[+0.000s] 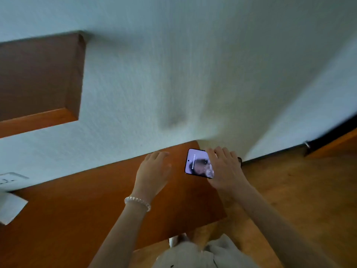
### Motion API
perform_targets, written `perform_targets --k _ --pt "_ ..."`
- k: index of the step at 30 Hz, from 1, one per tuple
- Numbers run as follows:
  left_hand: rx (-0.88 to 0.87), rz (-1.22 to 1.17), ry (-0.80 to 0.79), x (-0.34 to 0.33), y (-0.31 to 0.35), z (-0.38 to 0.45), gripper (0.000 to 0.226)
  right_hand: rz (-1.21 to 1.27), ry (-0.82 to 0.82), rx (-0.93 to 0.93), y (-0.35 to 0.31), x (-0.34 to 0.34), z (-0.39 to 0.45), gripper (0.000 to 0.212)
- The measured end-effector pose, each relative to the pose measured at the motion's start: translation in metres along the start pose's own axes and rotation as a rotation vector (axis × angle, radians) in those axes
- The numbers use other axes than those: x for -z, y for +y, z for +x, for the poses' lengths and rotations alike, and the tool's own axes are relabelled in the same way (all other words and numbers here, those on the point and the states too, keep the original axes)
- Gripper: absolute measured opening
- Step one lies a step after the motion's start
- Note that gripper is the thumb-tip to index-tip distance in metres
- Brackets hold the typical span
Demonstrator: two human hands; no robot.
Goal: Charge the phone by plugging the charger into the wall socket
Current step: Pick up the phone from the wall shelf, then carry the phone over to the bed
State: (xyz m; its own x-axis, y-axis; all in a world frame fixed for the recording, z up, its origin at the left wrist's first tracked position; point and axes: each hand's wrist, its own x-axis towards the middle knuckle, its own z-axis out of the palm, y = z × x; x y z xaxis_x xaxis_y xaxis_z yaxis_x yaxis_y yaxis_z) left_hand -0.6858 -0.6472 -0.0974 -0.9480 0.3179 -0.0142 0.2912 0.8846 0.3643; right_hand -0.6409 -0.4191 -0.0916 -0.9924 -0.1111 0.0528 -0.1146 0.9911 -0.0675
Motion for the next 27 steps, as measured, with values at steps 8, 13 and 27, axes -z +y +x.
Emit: perform_targets --k 8,13,27 --pt "-0.375 -0.034 -0.021 -0.021 0.159 0.015 0.039 0.01 0.072 -0.338 0.115 0.025 -0.111 0.073" --pt "-0.557 -0.005 -0.07 -0.053 0.248 0.019 0.041 0.041 0.117 -0.564 0.174 0.041 -0.18 0.07" --pt "-1.137 0.002 -0.21 -0.135 0.473 -0.014 0.051 0.016 0.093 -1.218 0.286 0.06 -0.362 0.077"
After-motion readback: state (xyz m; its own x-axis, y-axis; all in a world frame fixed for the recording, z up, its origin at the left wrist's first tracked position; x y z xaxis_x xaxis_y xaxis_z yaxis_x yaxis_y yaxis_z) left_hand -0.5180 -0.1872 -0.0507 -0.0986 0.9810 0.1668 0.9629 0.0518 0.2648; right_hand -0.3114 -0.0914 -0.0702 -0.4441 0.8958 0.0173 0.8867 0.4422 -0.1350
